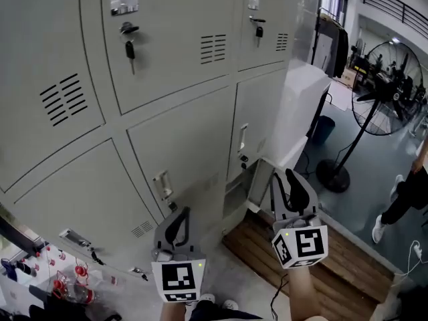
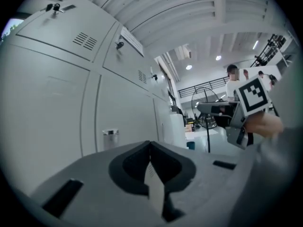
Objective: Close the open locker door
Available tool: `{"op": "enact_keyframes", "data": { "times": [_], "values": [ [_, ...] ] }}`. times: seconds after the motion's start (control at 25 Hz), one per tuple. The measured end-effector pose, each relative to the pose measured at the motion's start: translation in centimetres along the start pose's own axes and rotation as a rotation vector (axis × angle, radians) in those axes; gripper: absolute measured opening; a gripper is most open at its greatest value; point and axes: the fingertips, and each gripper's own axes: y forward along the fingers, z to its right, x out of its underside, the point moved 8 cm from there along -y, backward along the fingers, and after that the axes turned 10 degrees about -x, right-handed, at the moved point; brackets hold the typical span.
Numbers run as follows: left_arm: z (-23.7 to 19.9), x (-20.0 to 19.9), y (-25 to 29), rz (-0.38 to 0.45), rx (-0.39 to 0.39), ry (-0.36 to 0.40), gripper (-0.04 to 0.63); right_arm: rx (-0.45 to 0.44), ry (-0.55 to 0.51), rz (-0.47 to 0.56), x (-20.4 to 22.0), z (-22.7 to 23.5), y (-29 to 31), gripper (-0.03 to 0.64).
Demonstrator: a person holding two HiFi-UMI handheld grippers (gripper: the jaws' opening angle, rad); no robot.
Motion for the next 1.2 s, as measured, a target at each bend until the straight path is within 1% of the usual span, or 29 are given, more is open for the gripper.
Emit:
{"op": "enact_keyframes", "data": {
  "times": [0.04,0.2,0.4,0.56,0.84,1.0,1.2],
  "values": [
    [0.4,0.2,-0.5,0.004,0.026,-0.003,0.003,0.025,-0.001,-0.022,0.3,-0.2,-1.5,0.115],
    [5.3,0.6,0.7,0.004,0.101,0.006,0.003,0.098,0.014,-0.109,3.3,3.3,-5.6,0.146],
    [9.9,2.0,1.2,-0.029,0.178,0.025,0.003,0.163,0.034,-0.213,7.1,5.9,-9.8,0.158],
    [12.5,2.8,2.2,-0.046,0.23,0.04,0.003,0.203,0.057,-0.275,9.7,7.7,-11.6,0.158],
    [16.0,4.2,6.3,-0.077,0.294,0.058,0.003,0.217,0.071,-0.347,13.7,10.5,-11.3,0.158],
    [18.0,5.3,9.9,-0.096,0.332,0.059,0.003,0.215,0.081,-0.379,16.3,12.7,-10.0,0.158],
    [21.0,6.8,15.2,-0.123,0.399,0.058,0.003,0.208,0.102,-0.434,20.0,16.4,-7.6,0.158]
  ]
}}
